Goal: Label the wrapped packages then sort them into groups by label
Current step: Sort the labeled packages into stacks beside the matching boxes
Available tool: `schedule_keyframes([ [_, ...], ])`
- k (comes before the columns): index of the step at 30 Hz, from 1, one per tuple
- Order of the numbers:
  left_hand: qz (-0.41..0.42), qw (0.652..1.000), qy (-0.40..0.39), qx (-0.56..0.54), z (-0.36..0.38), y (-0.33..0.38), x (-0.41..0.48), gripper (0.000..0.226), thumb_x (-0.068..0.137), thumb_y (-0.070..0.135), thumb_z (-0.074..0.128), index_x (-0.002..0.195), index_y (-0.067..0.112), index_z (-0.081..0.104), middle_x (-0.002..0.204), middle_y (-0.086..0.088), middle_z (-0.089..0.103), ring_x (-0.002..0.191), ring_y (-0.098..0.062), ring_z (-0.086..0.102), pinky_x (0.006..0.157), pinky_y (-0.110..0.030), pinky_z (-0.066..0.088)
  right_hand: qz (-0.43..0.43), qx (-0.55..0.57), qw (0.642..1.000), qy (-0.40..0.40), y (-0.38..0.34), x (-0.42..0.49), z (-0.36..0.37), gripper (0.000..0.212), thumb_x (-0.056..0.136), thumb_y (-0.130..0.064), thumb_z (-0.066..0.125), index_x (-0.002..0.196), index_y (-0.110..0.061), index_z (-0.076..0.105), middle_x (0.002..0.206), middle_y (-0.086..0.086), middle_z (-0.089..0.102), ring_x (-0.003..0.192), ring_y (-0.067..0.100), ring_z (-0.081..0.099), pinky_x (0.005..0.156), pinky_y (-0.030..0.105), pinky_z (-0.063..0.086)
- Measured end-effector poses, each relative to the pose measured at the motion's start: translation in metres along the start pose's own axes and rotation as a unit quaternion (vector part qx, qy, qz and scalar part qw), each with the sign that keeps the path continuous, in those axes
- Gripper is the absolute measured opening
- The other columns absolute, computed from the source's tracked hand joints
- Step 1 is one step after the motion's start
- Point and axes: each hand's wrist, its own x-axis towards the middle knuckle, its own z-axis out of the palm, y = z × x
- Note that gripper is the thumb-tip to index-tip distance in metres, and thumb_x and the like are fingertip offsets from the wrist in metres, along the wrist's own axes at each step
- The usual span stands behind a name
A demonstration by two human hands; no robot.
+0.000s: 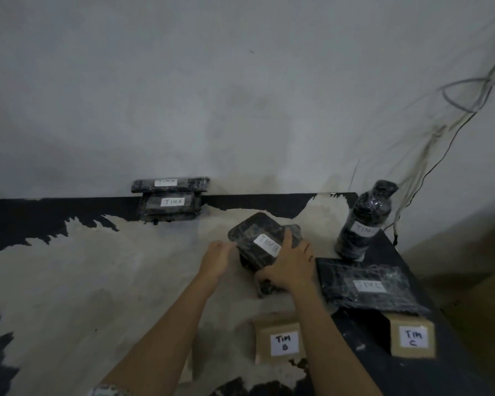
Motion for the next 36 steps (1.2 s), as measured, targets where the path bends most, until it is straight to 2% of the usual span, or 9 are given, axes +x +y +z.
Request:
schedule_keyframes([
  [4,-0.074,0.969,0.014,-0.234,-0.004,0.008,-0.005,0.018,0.09,0.036,0.055,0.089,0.019,0.06,0.094,-0.002,0.06,0.088,-0.024,0.056,0.073,-0.035,0.048,-0.152,-0.008,0.988,-0.008,0.009,0.009,-0.016,0.128,0.057,-0.045,0.08,0.149,-0.026,-0.006,0.155,0.013,0.002,0.144,0.034,-0.004,0.116,0.052,0.019],
  [8,-0.059,0.96,0.03,-0.273,-0.009,0.012,-0.006,0.02,0.093,0.011,0.055,0.109,0.001,0.057,0.107,-0.017,0.061,0.082,-0.026,0.061,0.064,-0.035,0.052,-0.223,0.018,0.975,0.005,0.013,0.017,-0.028,0.131,0.056,-0.057,0.08,0.15,-0.03,-0.007,0.16,0.001,-0.004,0.146,0.026,-0.016,0.118,0.053,0.001],
  [13,-0.063,0.916,0.14,-0.37,-0.023,0.018,-0.001,0.028,0.092,0.008,0.055,0.116,-0.007,0.054,0.108,-0.019,0.056,0.09,-0.031,0.056,0.081,-0.044,0.051,-0.067,0.296,0.95,0.066,0.031,0.028,-0.021,0.068,0.093,-0.052,0.042,0.146,-0.013,0.024,0.15,0.015,0.03,0.139,0.032,0.026,0.111,0.045,0.025],
  [16,-0.063,0.9,0.166,-0.397,-0.028,0.021,0.001,0.028,0.093,0.007,0.054,0.117,-0.008,0.053,0.108,-0.017,0.053,0.095,-0.031,0.053,0.082,-0.043,0.051,0.047,0.21,0.971,0.1,0.049,0.037,-0.007,0.032,0.099,-0.027,0.041,0.103,0.002,0.057,0.113,0.023,0.058,0.102,0.03,0.053,0.087,0.039,0.043],
  [19,-0.063,0.902,0.17,-0.392,-0.028,0.022,0.002,0.027,0.093,0.007,0.054,0.116,-0.007,0.054,0.106,-0.017,0.054,0.094,-0.031,0.054,0.081,-0.043,0.051,0.059,0.176,0.981,0.065,0.056,0.041,0.004,0.036,0.095,-0.015,0.044,0.06,-0.008,0.045,0.068,0.009,0.052,0.075,0.024,0.049,0.067,0.032,0.039],
  [22,-0.064,0.909,0.163,-0.379,-0.025,0.022,0.005,0.026,0.093,0.007,0.054,0.115,-0.006,0.054,0.106,-0.017,0.055,0.092,-0.032,0.055,0.081,-0.043,0.051,0.058,0.207,0.975,0.056,0.052,0.044,0.007,0.042,0.091,-0.014,0.053,0.052,-0.012,0.039,0.057,0.003,0.043,0.059,0.023,0.047,0.055,0.028,0.036],
  [27,-0.056,0.937,0.158,-0.307,-0.008,0.016,0.01,0.029,0.092,0.012,0.056,0.118,-0.002,0.055,0.108,-0.016,0.06,0.093,-0.031,0.059,0.082,-0.039,0.05,0.051,0.291,0.955,-0.027,0.05,0.043,0.008,0.03,0.08,-0.035,0.072,0.073,-0.011,0.057,0.075,0.006,0.058,0.076,0.026,0.06,0.065,0.034,0.048],
  [32,-0.056,0.963,0.221,-0.142,0.023,0.009,0.014,0.035,0.093,0.026,0.055,0.117,0.0,0.057,0.116,-0.02,0.062,0.103,-0.036,0.06,0.091,-0.042,0.05,0.045,0.132,0.977,-0.163,0.052,0.041,0.006,0.072,0.058,-0.053,0.084,0.115,-0.015,0.062,0.115,0.006,0.066,0.106,0.026,0.061,0.078,0.032,0.052],
  [36,-0.039,0.973,0.227,-0.007,0.041,0.006,0.011,0.037,0.094,0.034,0.05,0.113,0.002,0.057,0.112,-0.019,0.062,0.104,-0.037,0.058,0.089,-0.04,0.047,0.04,0.157,0.978,-0.132,0.056,0.038,0.013,0.053,0.06,-0.042,0.086,0.097,-0.009,0.067,0.104,0.01,0.07,0.097,0.026,0.064,0.082,0.038,0.056],
])
